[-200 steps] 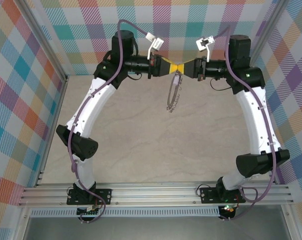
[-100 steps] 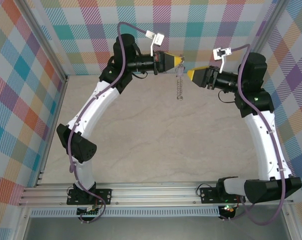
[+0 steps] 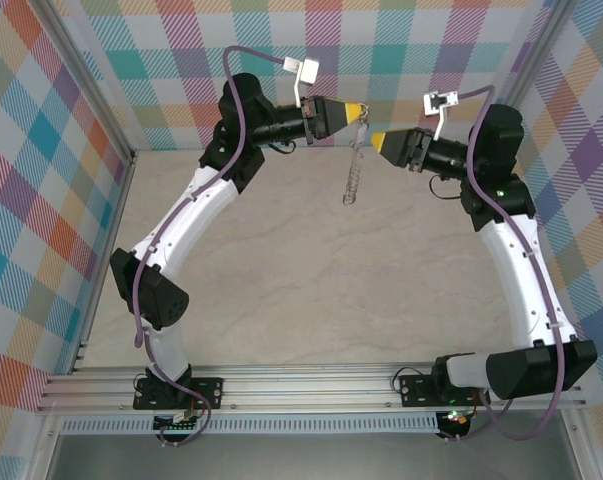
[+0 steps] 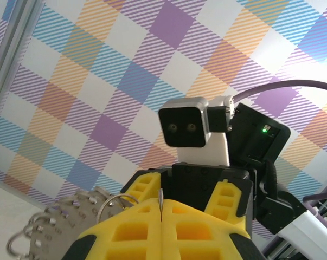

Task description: Put the keys on the keyring

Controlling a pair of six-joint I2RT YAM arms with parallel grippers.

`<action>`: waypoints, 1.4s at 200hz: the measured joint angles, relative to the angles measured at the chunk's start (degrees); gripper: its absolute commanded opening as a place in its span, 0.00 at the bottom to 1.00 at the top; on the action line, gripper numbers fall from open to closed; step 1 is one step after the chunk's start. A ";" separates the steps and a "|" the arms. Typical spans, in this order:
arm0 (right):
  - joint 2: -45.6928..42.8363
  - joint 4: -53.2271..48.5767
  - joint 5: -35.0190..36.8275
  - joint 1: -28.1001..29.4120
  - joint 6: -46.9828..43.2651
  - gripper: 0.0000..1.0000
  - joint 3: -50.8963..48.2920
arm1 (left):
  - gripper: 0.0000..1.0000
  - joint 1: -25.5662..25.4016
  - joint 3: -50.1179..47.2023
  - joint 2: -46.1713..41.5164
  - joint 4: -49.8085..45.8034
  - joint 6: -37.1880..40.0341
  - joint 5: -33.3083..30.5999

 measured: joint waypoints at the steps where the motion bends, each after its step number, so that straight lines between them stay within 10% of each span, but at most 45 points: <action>1: 0.07 0.04 0.00 0.00 0.02 0.55 0.00 | 0.00 0.00 0.00 0.00 0.04 -0.07 0.02; 162: 6.34 4.33 -3.50 3.08 2.58 0.49 5.05 | 0.00 -0.02 0.13 0.11 3.02 -3.26 -0.85; 280: 7.56 7.74 -5.84 4.20 6.08 0.01 5.07 | 0.00 -0.02 1.31 1.66 2.97 -3.45 -2.05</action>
